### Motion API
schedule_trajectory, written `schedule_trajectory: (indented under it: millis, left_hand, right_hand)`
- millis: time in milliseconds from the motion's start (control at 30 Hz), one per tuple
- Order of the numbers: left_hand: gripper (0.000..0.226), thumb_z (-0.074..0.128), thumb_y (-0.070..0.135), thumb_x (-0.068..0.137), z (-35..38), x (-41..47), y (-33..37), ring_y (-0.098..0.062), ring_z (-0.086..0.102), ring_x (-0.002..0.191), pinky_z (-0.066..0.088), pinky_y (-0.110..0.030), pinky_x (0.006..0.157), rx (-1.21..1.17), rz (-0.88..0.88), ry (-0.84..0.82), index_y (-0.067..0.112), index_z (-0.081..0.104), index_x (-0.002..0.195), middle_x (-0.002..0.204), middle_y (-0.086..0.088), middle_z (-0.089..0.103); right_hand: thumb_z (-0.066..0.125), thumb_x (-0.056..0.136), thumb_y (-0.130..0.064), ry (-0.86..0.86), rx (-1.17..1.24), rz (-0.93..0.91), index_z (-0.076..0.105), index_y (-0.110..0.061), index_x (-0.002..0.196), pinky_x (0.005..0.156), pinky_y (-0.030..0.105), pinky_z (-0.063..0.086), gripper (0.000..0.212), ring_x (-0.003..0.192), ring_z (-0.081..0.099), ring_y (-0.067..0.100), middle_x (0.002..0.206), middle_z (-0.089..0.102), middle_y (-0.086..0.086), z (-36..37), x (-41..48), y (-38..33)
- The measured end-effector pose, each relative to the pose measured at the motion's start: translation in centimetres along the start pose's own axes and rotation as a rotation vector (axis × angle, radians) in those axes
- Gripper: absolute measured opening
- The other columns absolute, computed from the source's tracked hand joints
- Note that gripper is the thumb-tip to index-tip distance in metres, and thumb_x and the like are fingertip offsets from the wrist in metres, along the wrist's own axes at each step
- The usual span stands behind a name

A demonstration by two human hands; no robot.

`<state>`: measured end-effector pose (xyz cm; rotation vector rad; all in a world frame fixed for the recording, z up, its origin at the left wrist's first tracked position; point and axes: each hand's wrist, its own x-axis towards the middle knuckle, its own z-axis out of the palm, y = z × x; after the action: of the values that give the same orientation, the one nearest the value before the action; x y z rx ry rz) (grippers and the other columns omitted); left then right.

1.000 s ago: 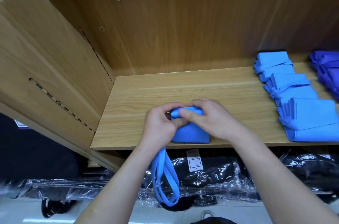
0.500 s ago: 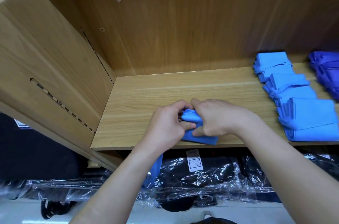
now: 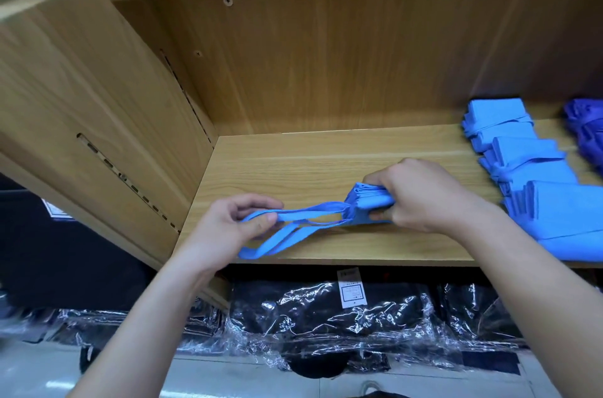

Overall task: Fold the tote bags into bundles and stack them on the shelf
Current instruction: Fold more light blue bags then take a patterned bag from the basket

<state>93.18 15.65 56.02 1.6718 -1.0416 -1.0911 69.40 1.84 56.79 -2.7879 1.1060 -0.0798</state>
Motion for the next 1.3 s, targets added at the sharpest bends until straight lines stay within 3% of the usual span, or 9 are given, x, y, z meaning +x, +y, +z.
schedule_trajectory:
  millis: [200,333,533,700,900,1000,1100,1200,1300]
  left_hand:
    - [0.022,0.061,0.016,0.08,-0.6,-0.2,-0.1,-0.006,0.042,0.046,0.038,-0.017,0.044,-0.61,0.002,0.071,0.019,0.066,0.101,0.052,0.004,0.044]
    - [0.022,0.058,0.013,0.083,-0.3,-0.3,-0.6,-0.009,0.047,0.056,0.041,-0.022,0.057,-0.713,0.034,0.071,0.026,0.071,0.095,0.063,0.001,0.049]
    - [0.013,0.069,0.024,0.088,-0.6,-0.9,-0.7,-0.003,0.044,0.116,0.028,-0.008,0.096,0.507,0.37,0.182,0.034,0.074,0.095,0.12,0.013,0.056]
    - [0.046,0.063,0.055,0.08,1.9,-1.7,0.3,-0.018,0.055,0.094,0.049,-0.03,0.079,1.11,0.915,0.038,0.019,0.067,0.109,0.105,0.002,0.06]
    - [0.039,0.079,0.015,0.051,2.1,-0.3,-1.2,-0.024,0.061,0.066,0.046,-0.028,0.056,1.612,0.761,-0.063,0.018,0.067,0.089,0.071,0.002,0.061]
    - [0.02,0.066,0.032,0.08,0.4,-0.2,-0.6,-0.024,0.058,0.072,0.043,-0.032,0.061,1.397,0.542,-0.194,0.021,0.05,0.075,0.072,0.0,0.059]
    - [0.014,0.067,0.024,0.079,-1.0,-0.9,1.3,-0.018,0.055,0.067,0.044,-0.032,0.067,0.676,0.285,-0.503,0.014,0.058,0.072,0.065,-0.005,0.058]
    - [0.02,0.058,0.012,0.072,-2.1,-1.0,2.7,-0.025,0.066,0.081,0.047,-0.031,0.087,-0.07,0.226,-0.715,0.007,0.072,0.086,0.072,-0.012,0.07]
    - [0.028,0.052,-0.001,0.066,-1.2,-0.7,2.7,-0.026,0.069,0.082,0.052,-0.03,0.086,-0.431,0.289,-0.68,0.003,0.072,0.085,0.074,-0.012,0.072]
  right_hand:
    - [0.07,0.082,-0.042,-0.058,0.13,0.053,0.055,-0.026,0.087,0.063,0.032,0.039,0.023,0.076,0.054,0.018,0.07,0.057,-0.012,0.5,0.0,0.3]
    - [0.07,0.081,-0.044,-0.115,0.157,0.049,0.052,-0.025,0.087,0.064,0.033,0.039,0.027,0.079,0.055,0.019,0.077,0.059,-0.011,0.6,0.0,0.5]
    - [0.071,0.082,-0.045,-0.179,0.045,0.043,0.043,-0.022,0.078,0.056,0.033,0.033,0.036,0.074,0.05,0.018,0.073,0.052,-0.009,-0.8,-0.3,0.8]
    - [0.071,0.081,-0.044,-0.18,0.015,0.001,0.041,-0.022,0.075,0.06,0.034,0.034,0.038,0.074,0.049,0.02,0.073,0.051,-0.009,-1.5,-0.2,0.1]
    - [0.073,0.08,-0.042,-0.205,0.031,0.022,0.043,-0.024,0.073,0.058,0.034,0.033,0.036,0.068,0.047,0.009,0.072,0.052,-0.01,-1.8,-0.2,0.4]
    - [0.074,0.081,-0.039,-0.225,0.079,0.062,0.047,-0.027,0.076,0.058,0.03,0.035,0.03,0.07,0.048,0.006,0.074,0.055,-0.011,-1.7,-0.4,1.2]
    - [0.074,0.081,-0.036,-0.231,0.189,0.086,0.055,-0.026,0.086,0.063,0.029,0.041,0.022,0.078,0.055,0.012,0.083,0.062,-0.011,-1.0,-0.1,1.8]
    - [0.075,0.08,-0.033,-0.238,0.305,0.086,0.056,-0.024,0.088,0.071,0.033,0.047,0.023,0.082,0.058,0.016,0.087,0.063,-0.011,-0.2,0.5,1.6]
    - [0.077,0.079,-0.032,-0.266,0.388,0.064,0.055,-0.028,0.088,0.079,0.035,0.051,0.024,0.086,0.061,0.015,0.091,0.064,-0.012,0.2,1.2,0.9]
